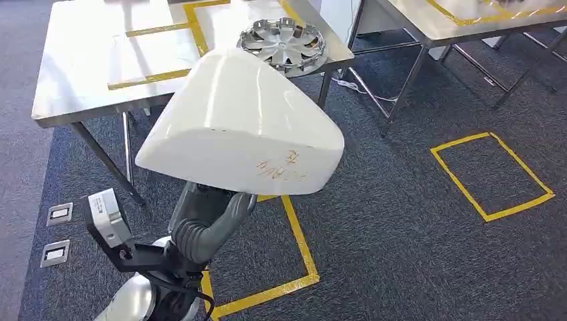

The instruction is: Take the parts from the cabinet and place them on the table.

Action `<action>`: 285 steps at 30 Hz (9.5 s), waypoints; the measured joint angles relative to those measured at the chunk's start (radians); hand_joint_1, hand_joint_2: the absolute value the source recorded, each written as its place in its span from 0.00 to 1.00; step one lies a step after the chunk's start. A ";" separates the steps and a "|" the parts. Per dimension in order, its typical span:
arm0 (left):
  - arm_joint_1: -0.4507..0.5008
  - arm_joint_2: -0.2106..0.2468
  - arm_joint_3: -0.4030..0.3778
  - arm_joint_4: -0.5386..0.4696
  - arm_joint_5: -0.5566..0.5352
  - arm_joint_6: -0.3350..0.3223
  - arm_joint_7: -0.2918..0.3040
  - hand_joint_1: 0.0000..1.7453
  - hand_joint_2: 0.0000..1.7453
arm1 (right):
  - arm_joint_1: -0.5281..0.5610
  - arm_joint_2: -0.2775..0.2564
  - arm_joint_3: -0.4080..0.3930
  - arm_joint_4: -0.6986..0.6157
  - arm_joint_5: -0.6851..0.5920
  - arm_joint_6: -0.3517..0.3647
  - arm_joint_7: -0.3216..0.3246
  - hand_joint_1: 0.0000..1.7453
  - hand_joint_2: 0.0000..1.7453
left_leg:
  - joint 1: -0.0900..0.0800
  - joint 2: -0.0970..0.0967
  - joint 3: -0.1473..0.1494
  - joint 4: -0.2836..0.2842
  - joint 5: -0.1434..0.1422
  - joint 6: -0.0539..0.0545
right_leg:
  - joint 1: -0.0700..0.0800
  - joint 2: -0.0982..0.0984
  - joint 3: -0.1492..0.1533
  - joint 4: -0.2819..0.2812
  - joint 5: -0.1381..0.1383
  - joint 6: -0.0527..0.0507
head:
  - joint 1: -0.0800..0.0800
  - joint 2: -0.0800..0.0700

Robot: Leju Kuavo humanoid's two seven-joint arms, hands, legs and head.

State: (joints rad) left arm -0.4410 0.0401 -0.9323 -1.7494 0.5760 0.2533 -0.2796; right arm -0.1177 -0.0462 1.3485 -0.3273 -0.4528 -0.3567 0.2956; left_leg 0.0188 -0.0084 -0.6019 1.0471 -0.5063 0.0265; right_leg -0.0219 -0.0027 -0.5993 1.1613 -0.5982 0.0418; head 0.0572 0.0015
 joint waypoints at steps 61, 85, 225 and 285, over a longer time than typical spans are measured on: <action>0.001 0.015 0.010 -0.002 -0.011 0.028 -0.014 1.00 1.00 | 0.002 -0.003 0.000 0.005 0.002 0.000 0.001 0.00 0.00 | -0.004 -0.004 0.019 -0.008 -0.003 0.001 | 0.011 0.003 -0.003 -0.010 0.017 -0.011 | -0.001 0.000; 0.013 0.027 0.017 -0.004 -0.014 0.039 -0.020 1.00 1.00 | 0.007 -0.006 0.000 0.008 0.002 0.005 -0.002 0.00 0.00 | -0.010 -0.002 -0.008 0.015 0.041 -0.048 | 0.019 0.012 0.063 -0.139 0.085 -0.042 | -0.014 0.000; 0.044 0.071 0.125 -0.023 -0.060 0.211 -0.031 1.00 1.00 | 0.008 -0.002 -0.005 0.015 0.002 -0.003 0.005 0.00 0.00 | -0.013 -0.005 0.088 -0.041 -0.053 -0.034 | 0.019 0.010 -0.021 -0.126 0.136 -0.038 | 0.005 0.000; 0.256 0.089 0.926 0.610 0.808 -0.500 0.004 1.00 1.00 | -0.003 -0.045 0.000 -0.002 0.101 0.014 0.032 0.00 0.00 | -0.013 -0.003 0.089 -0.041 -0.053 -0.034 | 0.020 0.011 -0.020 -0.128 0.136 -0.037 | 0.005 0.000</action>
State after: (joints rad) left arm -0.1847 0.1289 -0.0061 -1.1395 1.3840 -0.2465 -0.2754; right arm -0.1208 -0.0912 1.3489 -0.3296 -0.3513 -0.3429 0.3277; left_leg 0.0057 -0.0109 -0.5128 1.0065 -0.5597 -0.0076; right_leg -0.0020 0.0081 -0.6189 1.0329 -0.4624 0.0044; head 0.0622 0.0015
